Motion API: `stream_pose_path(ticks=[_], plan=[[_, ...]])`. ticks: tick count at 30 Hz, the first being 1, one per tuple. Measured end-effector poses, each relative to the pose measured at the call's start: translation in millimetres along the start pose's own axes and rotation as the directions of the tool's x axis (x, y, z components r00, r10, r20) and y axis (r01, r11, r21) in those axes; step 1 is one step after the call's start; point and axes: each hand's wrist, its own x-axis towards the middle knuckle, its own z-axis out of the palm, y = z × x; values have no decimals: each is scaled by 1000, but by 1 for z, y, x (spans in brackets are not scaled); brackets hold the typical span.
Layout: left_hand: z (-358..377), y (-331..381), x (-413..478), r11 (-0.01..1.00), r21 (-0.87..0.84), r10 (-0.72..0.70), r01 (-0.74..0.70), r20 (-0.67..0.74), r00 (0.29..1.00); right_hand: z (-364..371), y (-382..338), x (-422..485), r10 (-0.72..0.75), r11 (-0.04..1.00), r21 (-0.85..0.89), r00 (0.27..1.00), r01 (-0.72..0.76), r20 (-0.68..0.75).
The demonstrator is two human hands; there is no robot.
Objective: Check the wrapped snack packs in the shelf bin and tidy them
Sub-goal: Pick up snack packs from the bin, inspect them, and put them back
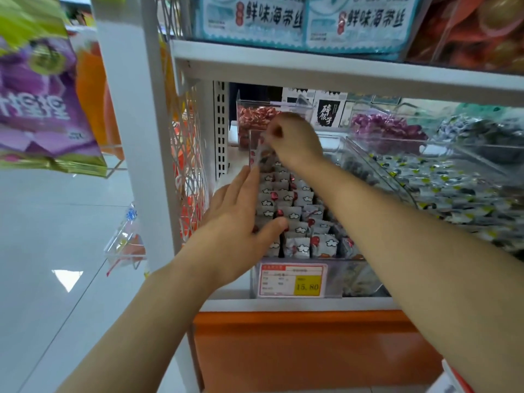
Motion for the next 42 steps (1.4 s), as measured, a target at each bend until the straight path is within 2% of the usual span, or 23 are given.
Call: stream_pose_path(ticks=[2, 4, 7, 10, 13, 15, 19, 24, 28, 31, 37, 40, 42], plan=[[-2, 3, -1, 1000, 9, 0, 1, -62, 998, -23, 1, -24, 69, 972, 234, 982, -27, -173], [-6, 9, -2, 1000, 30, 13, -7, -202, 979, -45, 6, -55, 202, 880, 470, 946, -62, -254], [-9, 21, -6, 999, 5, 36, -36, -364, 931, -72, 17, -106, 403, 622, 762, 907, -178, -118], [-9, 38, -13, 996, -68, 26, -53, -345, 938, -87, 24, -150, 464, 419, 866, 884, -272, 53], [-7, 54, -24, 988, -134, 38, -79, -284, 958, -94, 27, -175, 466, 218, 937, 873, -272, 145], [-4, 62, -30, 960, -273, -8, -54, -221, 975, -96, 29, -183, 463, 157, 949, 869, -275, 175], [0, 67, -33, 768, -633, -197, 98, -87, 977, -101, 34, -193, 399, 48, 953, 880, -301, 257], [3, 63, -33, 539, -811, -355, 226, 25, 934, -106, 40, -204, 306, -5, 943, 898, -332, 317], [7, 62, -32, 546, -800, -408, 248, 4, 913, -102, 39, -210, 314, -15, 946, 896, -325, 313], [7, 63, -31, 495, -833, -430, 248, 13, 903, -100, 39, -209, 360, -30, 950, 883, -312, 301], [5, 73, -33, 208, -943, -313, 258, 186, 931, -99, 41, -206, 478, -114, 957, 829, -268, 289], [5, 74, -33, 143, -955, -263, 258, 215, 940, -99, 43, -205, 507, -135, 958, 813, -254, 287], [6, 74, -33, 128, -958, -238, 256, 221, 946, -99, 43, -205, 519, -103, 963, 813, -248, 264]])
